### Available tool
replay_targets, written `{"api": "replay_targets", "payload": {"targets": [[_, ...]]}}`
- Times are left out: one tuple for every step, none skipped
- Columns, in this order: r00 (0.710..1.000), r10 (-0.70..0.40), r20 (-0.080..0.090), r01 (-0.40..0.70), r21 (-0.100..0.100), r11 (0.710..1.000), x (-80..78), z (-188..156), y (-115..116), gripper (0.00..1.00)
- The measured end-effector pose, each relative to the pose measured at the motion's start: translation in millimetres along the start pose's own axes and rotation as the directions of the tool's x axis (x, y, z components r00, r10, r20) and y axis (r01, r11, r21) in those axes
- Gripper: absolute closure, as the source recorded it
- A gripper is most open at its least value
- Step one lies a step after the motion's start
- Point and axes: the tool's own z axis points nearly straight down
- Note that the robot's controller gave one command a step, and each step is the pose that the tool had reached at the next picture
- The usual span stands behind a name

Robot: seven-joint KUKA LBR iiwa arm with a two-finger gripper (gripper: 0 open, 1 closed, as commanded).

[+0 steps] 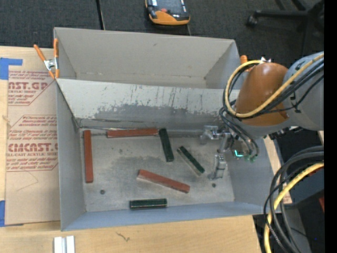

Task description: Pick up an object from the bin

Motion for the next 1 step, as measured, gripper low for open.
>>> {"api": "replay_targets", "payload": {"targets": [[1.000, -0.001, 0.007, 0.001, 0.001, 1.000, -2.0, -4.1, 0.2, 0.00]]}}
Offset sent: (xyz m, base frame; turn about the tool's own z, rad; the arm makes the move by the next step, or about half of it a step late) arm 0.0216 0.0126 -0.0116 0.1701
